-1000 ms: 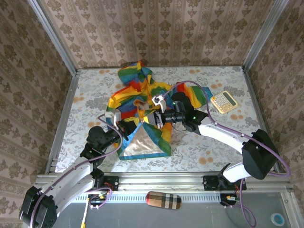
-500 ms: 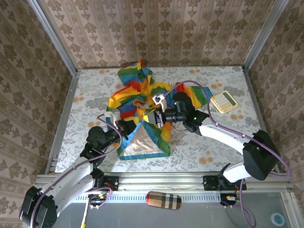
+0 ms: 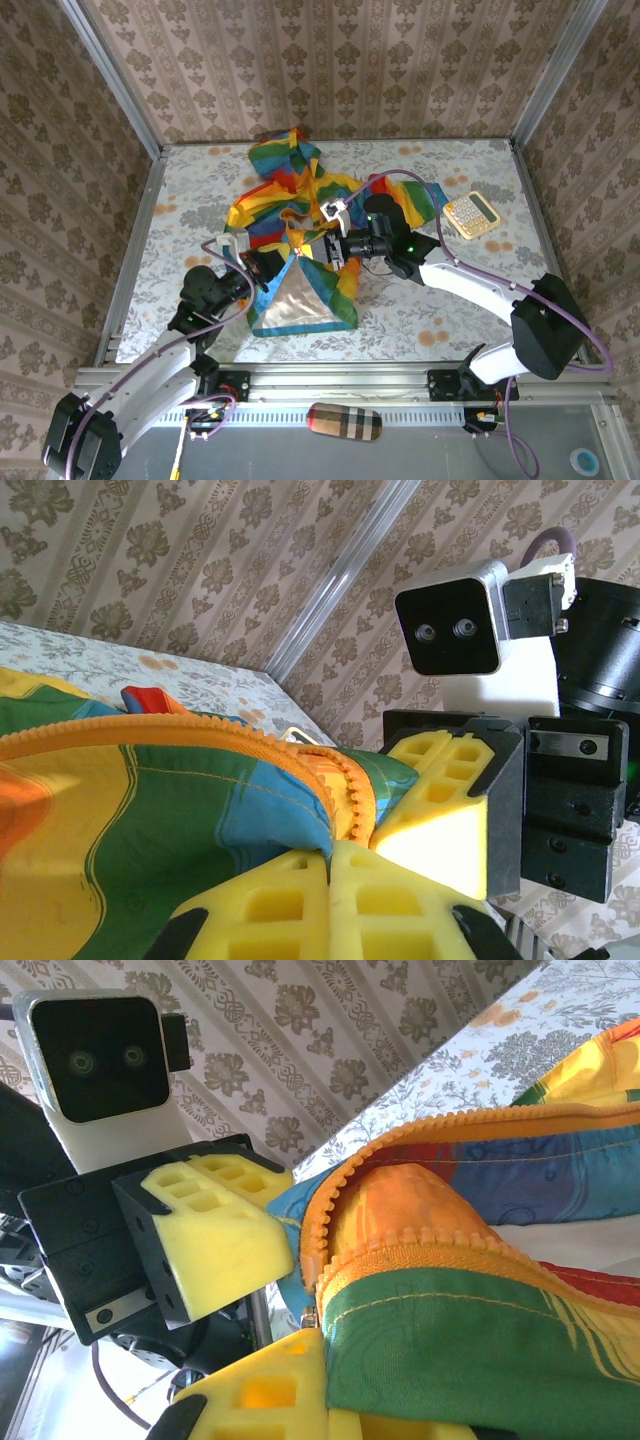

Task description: Zip up the jacket

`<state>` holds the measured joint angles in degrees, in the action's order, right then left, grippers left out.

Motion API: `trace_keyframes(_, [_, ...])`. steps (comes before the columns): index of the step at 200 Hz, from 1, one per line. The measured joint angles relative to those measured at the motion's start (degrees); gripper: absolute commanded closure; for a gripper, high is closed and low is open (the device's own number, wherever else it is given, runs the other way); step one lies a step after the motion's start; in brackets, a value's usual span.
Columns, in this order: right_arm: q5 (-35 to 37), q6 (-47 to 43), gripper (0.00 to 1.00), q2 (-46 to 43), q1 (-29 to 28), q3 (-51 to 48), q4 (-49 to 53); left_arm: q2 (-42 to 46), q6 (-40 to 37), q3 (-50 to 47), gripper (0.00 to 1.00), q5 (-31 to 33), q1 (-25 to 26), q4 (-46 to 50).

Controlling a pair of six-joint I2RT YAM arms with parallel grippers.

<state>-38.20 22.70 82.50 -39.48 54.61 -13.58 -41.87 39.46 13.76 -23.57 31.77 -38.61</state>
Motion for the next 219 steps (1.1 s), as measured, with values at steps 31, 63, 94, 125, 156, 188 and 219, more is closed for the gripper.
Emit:
trace_keyframes(31, [0.00,0.00,1.00,0.24,0.00,0.00,-0.04,-0.81,0.15,0.00,1.00,-0.26,0.00,-0.83])
trace_keyframes(63, [-0.02,0.02,1.00,0.59,0.00,0.00,-0.42,-0.83,0.81,0.00,1.00,-0.66,0.00,-0.92])
trace_keyframes(94, [0.00,0.04,1.00,0.87,0.02,0.00,-0.68,-0.83,1.18,-0.22,1.00,-0.96,0.00,-1.14])
trace_keyframes(125, [-0.02,0.24,1.00,0.87,0.24,0.00,-1.49,-0.85,1.53,-0.74,1.00,-1.25,0.00,-1.38])
trace_keyframes(156, [-0.02,0.28,1.00,0.87,0.35,0.00,-1.68,-0.85,1.77,-0.94,1.00,-1.31,0.00,-1.90])
trace_keyframes(188, [-0.02,0.57,1.00,0.94,0.35,0.00,-1.68,-0.85,2.19,-1.14,1.00,-1.53,0.00,-2.19])
trace_keyframes(219, [-0.09,1.38,1.00,1.44,0.42,0.00,-1.79,-0.85,2.40,-1.42,1.00,-1.75,0.00,-2.40])
